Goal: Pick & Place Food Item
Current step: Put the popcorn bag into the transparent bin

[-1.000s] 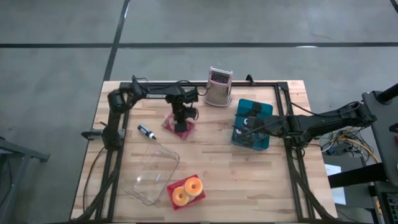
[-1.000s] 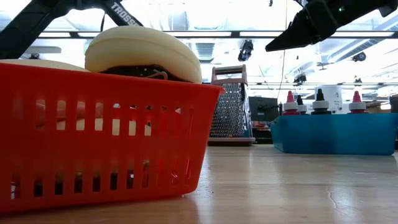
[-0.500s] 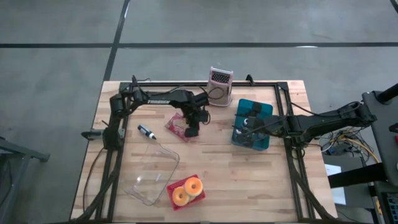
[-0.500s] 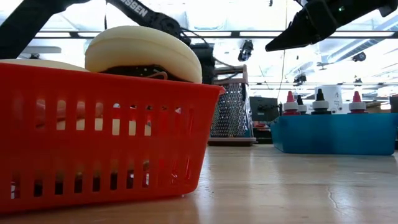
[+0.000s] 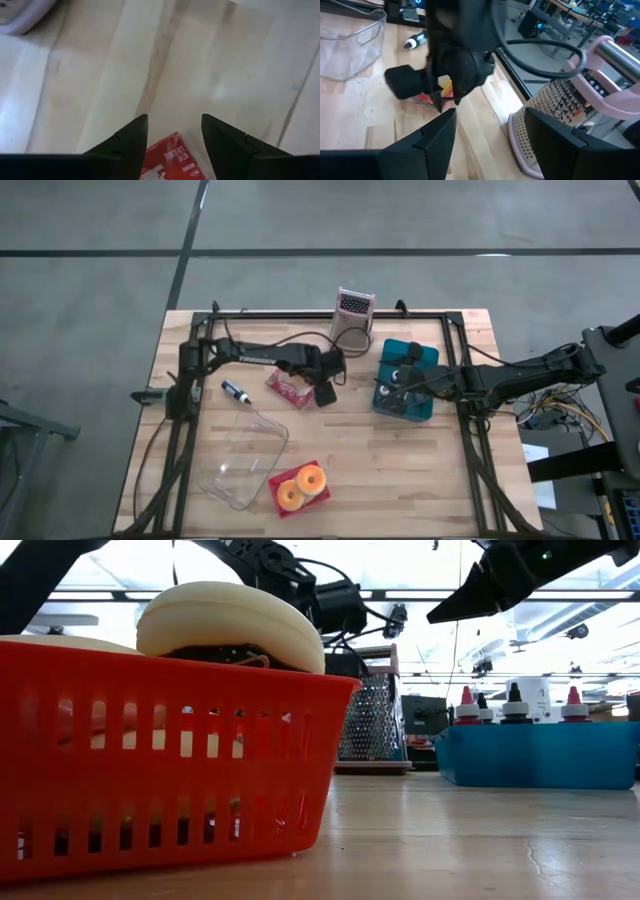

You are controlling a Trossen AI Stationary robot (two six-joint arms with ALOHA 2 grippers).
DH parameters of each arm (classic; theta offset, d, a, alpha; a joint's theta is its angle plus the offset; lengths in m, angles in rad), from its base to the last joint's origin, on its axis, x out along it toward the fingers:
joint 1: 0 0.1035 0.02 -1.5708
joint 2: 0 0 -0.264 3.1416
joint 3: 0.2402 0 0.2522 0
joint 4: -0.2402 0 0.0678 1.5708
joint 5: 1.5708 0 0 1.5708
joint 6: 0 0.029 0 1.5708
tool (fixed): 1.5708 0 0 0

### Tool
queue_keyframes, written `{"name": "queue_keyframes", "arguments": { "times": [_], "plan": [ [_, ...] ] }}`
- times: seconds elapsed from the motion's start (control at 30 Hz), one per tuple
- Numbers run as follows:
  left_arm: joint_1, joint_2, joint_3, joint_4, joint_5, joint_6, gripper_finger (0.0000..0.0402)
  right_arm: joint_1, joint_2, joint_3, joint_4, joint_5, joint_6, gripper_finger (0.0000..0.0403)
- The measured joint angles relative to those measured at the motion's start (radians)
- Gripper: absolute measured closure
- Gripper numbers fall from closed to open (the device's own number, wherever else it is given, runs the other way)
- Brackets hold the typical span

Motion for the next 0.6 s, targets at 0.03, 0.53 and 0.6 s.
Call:
{"name": "queue_keyframes", "arguments": {
  "times": [0.03,0.53,0.6],
  "plan": [
    [-0.01,0.0,0.0,0.001,-0.02,-0.025,0.0211,0.0,0.0,0.0,0.0,0.006,-0.002,0.0172],
    [-0.062,0.062,-0.003,-0.078,-0.04,-0.217,0.0211,0.0,0.0,0.0,-0.005,0.01,-0.045,0.0172],
    [-0.064,0.073,-0.003,-0.088,-0.034,-0.228,0.0211,0.0,0.0,0.0,-0.009,0.009,-0.048,0.0172]
  ]
}}
